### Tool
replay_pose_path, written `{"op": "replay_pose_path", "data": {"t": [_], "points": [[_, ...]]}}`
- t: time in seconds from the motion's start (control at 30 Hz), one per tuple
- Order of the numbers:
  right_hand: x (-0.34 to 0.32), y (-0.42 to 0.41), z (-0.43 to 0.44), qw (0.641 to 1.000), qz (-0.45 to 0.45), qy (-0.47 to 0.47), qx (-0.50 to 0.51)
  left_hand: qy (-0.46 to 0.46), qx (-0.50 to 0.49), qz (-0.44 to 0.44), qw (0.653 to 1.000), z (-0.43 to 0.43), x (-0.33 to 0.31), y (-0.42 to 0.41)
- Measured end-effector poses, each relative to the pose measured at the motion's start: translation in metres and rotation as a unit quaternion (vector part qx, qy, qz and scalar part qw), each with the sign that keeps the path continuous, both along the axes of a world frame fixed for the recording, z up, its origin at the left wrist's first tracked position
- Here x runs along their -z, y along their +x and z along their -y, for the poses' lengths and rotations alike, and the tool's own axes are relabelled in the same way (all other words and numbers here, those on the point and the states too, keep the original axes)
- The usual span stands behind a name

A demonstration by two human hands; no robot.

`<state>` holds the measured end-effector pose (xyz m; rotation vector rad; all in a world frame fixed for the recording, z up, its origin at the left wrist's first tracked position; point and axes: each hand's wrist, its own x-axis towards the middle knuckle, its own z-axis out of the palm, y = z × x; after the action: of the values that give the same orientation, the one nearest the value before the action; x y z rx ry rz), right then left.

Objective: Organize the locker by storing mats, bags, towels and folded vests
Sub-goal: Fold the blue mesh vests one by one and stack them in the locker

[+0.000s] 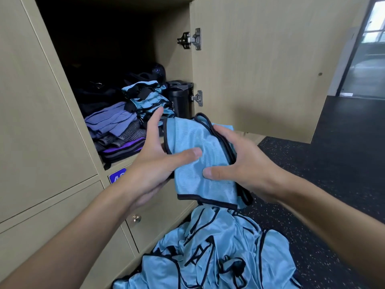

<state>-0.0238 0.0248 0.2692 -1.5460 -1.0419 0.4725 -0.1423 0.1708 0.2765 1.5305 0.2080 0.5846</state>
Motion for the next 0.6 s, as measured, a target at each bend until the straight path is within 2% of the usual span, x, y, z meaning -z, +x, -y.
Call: {"op": "replay_pose_path", "data": {"t": [0.07,0.17,0.23,0.3,0.43,0.6], "points": [[-0.003,0.0,0.0,1.0,-0.004,0.013,-0.003,0.102,0.025,-0.037,0.994,-0.006,0.0,-0.004],[-0.006,0.002,0.003,0.999,-0.011,0.045,-0.024,0.293,0.001,-0.13,0.947,-0.016,0.0,-0.006],[-0.008,0.001,0.004,0.997,-0.025,0.057,-0.04,0.342,-0.018,-0.14,0.929,-0.02,-0.001,-0.007],[-0.011,0.0,0.006,0.996,-0.035,0.057,-0.055,0.344,0.001,-0.131,0.93,-0.019,-0.003,-0.008],[-0.013,0.003,0.007,0.994,-0.064,0.04,-0.075,0.268,0.078,-0.072,0.958,-0.016,-0.003,-0.01],[-0.015,0.01,0.005,0.993,-0.1,0.056,-0.032,0.255,0.055,-0.039,0.965,-0.015,-0.004,-0.007]]}}
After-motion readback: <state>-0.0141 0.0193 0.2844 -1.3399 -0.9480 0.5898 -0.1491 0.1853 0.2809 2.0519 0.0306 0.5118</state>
